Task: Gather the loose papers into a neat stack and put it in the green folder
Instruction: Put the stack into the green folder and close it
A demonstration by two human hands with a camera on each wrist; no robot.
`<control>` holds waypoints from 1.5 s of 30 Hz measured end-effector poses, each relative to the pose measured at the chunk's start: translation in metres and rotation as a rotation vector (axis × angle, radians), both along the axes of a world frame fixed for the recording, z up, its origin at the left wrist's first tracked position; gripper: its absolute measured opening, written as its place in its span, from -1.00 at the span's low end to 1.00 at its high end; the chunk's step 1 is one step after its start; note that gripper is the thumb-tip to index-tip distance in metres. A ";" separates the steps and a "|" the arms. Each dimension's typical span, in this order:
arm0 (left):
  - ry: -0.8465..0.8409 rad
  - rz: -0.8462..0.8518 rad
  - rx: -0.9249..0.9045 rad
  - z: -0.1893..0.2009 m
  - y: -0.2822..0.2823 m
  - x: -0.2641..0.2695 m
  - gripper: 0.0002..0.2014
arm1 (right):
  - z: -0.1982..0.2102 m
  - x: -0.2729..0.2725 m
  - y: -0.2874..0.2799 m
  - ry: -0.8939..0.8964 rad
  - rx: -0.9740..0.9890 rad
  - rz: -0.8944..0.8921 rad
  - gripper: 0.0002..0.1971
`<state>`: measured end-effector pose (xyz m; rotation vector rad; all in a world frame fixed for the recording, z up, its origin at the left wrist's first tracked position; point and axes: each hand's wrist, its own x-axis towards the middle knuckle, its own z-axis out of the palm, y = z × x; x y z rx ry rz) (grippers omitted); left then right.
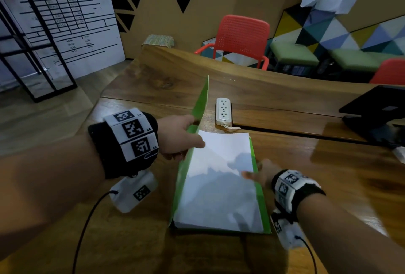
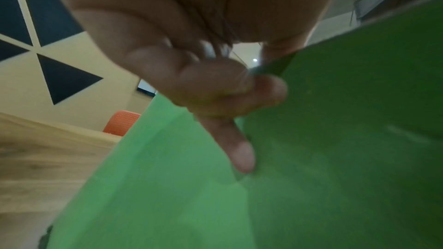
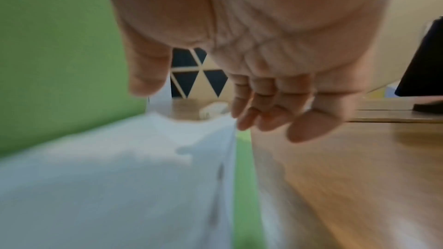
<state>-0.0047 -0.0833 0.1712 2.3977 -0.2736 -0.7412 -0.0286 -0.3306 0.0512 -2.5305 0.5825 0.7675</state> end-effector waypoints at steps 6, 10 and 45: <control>0.156 0.022 -0.286 -0.061 -0.015 -0.001 -0.45 | 0.043 -0.014 -0.002 0.015 0.755 -0.326 -0.18; -0.072 0.160 0.209 -0.117 0.006 0.006 -0.36 | 0.015 -0.033 -0.026 -0.063 0.429 -0.167 -0.80; 0.299 0.598 0.055 -0.169 0.097 -0.013 -0.50 | -0.092 -0.005 0.033 0.012 0.533 -0.445 -0.83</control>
